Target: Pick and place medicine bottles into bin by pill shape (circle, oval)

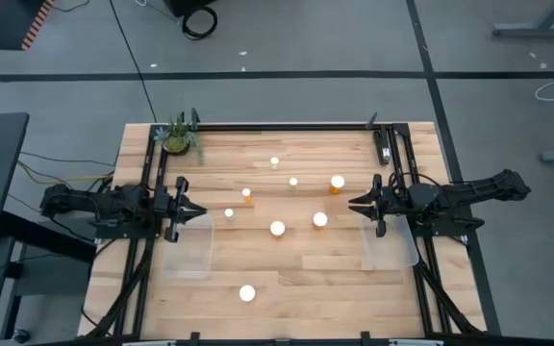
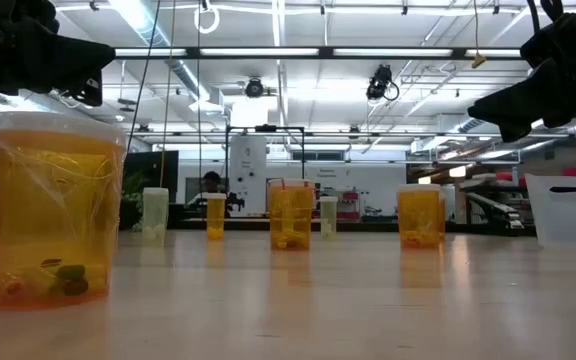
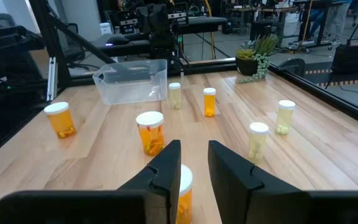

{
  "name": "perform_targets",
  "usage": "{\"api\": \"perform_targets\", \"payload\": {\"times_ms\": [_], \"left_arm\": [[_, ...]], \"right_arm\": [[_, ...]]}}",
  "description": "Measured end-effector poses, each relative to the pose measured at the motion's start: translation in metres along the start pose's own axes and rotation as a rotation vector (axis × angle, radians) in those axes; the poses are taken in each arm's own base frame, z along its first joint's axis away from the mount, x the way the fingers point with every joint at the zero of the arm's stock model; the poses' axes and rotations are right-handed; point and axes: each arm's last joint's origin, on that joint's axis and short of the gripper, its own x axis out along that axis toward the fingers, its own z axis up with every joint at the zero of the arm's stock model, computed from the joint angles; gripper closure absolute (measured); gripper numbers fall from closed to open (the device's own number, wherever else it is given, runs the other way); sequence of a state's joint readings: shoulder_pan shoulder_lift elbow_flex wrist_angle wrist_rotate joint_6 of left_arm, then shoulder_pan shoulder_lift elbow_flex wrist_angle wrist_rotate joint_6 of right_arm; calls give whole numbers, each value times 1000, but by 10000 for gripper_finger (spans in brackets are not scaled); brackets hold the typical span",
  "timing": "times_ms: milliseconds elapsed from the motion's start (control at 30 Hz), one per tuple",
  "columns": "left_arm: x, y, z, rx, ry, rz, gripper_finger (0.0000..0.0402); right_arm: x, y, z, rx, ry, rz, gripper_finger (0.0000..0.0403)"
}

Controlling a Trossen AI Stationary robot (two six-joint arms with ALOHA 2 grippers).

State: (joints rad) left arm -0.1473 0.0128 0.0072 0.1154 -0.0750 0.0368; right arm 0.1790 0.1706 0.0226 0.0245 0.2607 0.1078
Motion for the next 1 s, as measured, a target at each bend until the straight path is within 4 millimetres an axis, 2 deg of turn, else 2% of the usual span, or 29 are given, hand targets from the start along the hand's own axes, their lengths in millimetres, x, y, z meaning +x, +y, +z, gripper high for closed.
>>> {"api": "perform_targets", "payload": {"times_ms": [267, 633, 1000], "left_arm": [[0, 0, 0, -11, -4, 0, 373], [0, 0, -4, -264, 38, 2, 361], [0, -2, -9, -377, 102, -36, 381]], "right_arm": [[0, 0, 0, 0, 0, 0, 315], [0, 0, 0, 0, 0, 0, 315], [0, 0, 0, 0, 0, 0, 315]]}}
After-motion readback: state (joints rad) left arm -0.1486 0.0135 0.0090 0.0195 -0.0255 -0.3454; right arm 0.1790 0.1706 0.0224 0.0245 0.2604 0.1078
